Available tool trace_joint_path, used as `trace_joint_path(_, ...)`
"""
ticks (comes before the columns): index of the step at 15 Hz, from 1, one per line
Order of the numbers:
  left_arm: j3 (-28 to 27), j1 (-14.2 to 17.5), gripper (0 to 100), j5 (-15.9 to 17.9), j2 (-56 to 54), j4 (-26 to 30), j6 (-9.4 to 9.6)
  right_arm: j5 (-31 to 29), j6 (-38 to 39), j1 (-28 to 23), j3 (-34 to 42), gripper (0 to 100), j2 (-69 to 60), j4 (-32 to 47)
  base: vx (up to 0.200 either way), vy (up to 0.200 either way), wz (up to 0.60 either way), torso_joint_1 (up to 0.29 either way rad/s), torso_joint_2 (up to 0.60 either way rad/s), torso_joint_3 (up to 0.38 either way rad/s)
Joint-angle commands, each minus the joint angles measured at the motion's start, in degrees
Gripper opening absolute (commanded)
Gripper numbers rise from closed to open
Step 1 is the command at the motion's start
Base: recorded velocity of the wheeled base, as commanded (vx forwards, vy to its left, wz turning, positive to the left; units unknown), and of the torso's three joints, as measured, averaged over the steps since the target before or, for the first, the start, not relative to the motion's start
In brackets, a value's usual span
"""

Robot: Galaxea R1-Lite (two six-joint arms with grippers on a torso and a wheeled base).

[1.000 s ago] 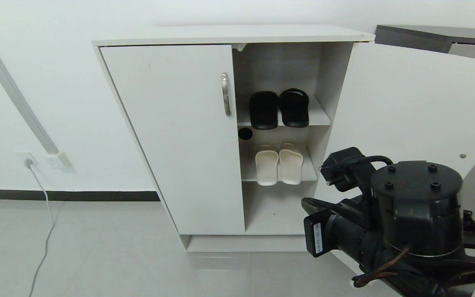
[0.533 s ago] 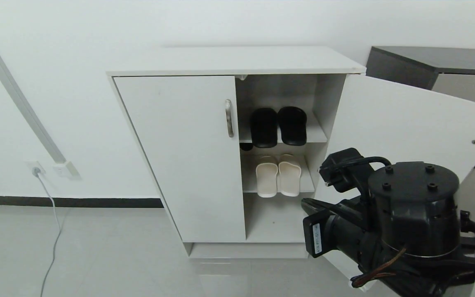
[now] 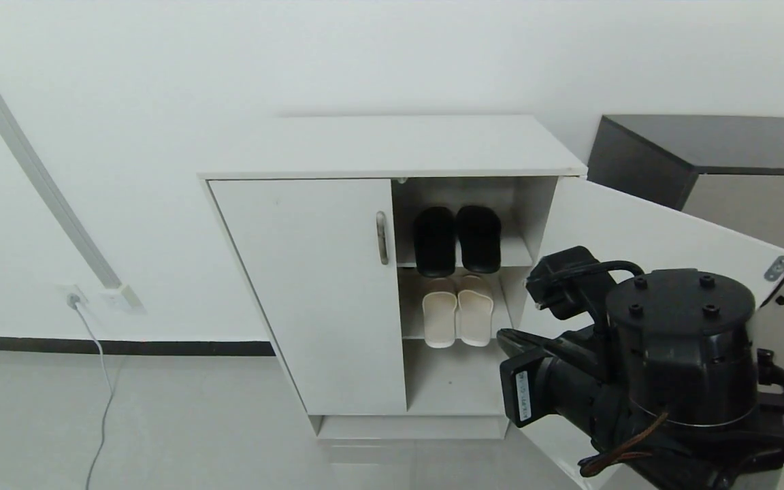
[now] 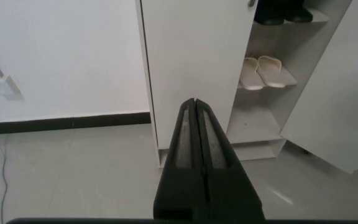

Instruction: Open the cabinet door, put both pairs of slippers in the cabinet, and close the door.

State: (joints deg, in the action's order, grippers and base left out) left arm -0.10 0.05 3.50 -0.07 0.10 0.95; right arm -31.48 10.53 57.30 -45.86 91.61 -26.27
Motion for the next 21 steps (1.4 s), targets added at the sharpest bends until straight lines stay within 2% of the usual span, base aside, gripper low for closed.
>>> trace_joint_path(1, 0.01, 0.04, 0, 0.02, 0.07, -0.01, 0.02, 0.01, 0.01, 0.01, -0.02, 0, 0.06, -0.01, 0.000, 0.000, 0.00, 0.168, -0.50, -0.330)
trace_joint_path(18, 0.01, 0.04, 0, 0.02, 0.07, 0.08, 0.02, 0.10, -0.34, 0.01, 0.51, 0, -0.12, -0.27, 0.000, 0.000, 0.00, 0.221, -0.54, -0.322)
trace_joint_path(21, 0.01, 0.04, 0, 0.02, 0.07, -0.01, 0.02, 0.10, -0.78, -0.52, 0.77, 0, -0.21, -1.24, 0.000, 0.000, 0.00, 0.165, -0.36, -0.193)
